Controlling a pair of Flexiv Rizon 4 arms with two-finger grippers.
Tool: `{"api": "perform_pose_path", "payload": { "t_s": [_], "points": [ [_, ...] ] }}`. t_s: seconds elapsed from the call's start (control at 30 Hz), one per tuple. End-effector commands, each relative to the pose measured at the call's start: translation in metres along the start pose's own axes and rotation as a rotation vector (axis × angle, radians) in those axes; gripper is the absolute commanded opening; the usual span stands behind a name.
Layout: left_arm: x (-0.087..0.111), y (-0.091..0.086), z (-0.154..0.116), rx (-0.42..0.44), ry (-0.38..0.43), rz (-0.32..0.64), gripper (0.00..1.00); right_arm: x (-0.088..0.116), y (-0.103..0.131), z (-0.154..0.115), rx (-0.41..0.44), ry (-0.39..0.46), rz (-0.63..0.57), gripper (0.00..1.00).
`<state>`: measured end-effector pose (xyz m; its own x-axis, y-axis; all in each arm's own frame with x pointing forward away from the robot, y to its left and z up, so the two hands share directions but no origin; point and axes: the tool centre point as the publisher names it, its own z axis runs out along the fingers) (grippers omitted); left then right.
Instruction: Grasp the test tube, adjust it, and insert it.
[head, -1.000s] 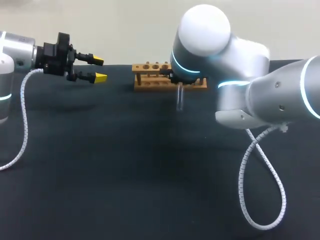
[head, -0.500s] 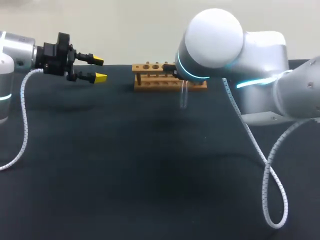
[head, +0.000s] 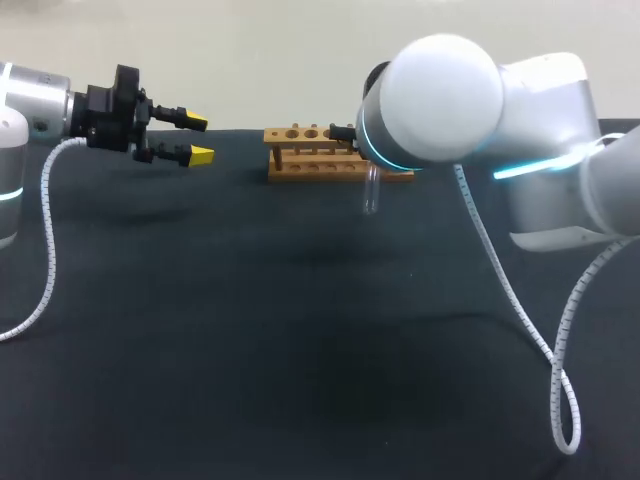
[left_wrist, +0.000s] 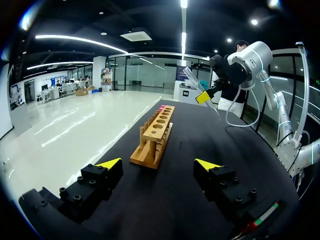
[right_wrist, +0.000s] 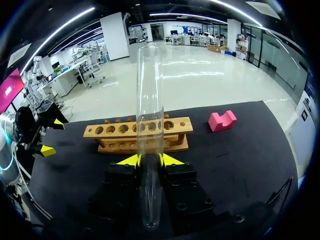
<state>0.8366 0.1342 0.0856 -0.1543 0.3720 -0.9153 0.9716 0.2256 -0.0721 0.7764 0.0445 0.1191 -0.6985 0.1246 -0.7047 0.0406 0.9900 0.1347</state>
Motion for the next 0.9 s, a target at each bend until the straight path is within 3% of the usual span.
{"api": "perform_pose_path", "payload": {
  "t_s": [0.03,0.4,0.67,0.9],
  "points": [
    [0.001,-0.002,0.0,-0.006,-0.003,0.003,1.0,0.002,-0.001,0.0,-0.004,-0.028,0.002,0.0],
    [0.001,-0.002,0.0,-0.006,-0.003,0.003,1.0,0.002,-0.001,0.0,-0.004,-0.028,0.002,0.0],
    [0.001,-0.002,0.0,-0.006,-0.003,0.003,1.0,-0.029,0.009,0.001,0.029,-0.257,0.03,0.0],
    [0.001,-0.002,0.0,-0.006,-0.003,0.003,1.0,-0.051,0.011,-0.003,0.063,-0.394,0.044,0.0]
  ]
}}
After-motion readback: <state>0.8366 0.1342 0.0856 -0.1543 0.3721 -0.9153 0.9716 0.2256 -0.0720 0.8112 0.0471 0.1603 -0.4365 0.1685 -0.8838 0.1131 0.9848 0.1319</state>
